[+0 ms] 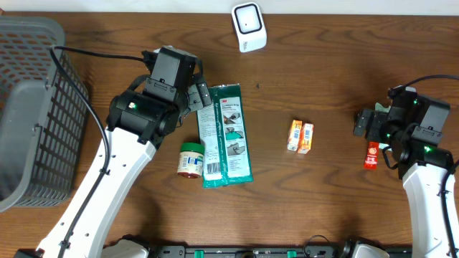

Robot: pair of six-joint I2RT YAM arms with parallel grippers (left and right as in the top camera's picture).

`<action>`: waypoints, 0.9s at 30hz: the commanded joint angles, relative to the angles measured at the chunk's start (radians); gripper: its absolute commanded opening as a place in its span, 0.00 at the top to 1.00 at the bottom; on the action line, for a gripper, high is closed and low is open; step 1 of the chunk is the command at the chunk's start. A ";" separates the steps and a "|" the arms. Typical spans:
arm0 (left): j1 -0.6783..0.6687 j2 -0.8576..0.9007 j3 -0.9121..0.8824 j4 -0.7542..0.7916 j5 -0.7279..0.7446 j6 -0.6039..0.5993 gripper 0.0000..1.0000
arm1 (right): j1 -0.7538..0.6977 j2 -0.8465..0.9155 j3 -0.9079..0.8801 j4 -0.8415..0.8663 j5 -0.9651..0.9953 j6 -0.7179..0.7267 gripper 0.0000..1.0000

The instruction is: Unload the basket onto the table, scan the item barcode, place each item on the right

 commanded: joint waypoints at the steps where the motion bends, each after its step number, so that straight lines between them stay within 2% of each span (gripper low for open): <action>1: 0.004 -0.011 0.004 -0.003 -0.013 0.010 0.09 | -0.004 -0.009 0.016 -0.004 -0.009 0.010 0.01; 21: 0.004 -0.011 0.004 0.021 -0.010 -0.005 0.09 | -0.004 -0.009 0.016 -0.004 -0.009 0.010 0.01; 27: 0.002 -0.006 -0.005 -0.081 -0.005 -0.005 0.09 | -0.004 -0.009 0.016 -0.004 -0.009 0.010 0.01</action>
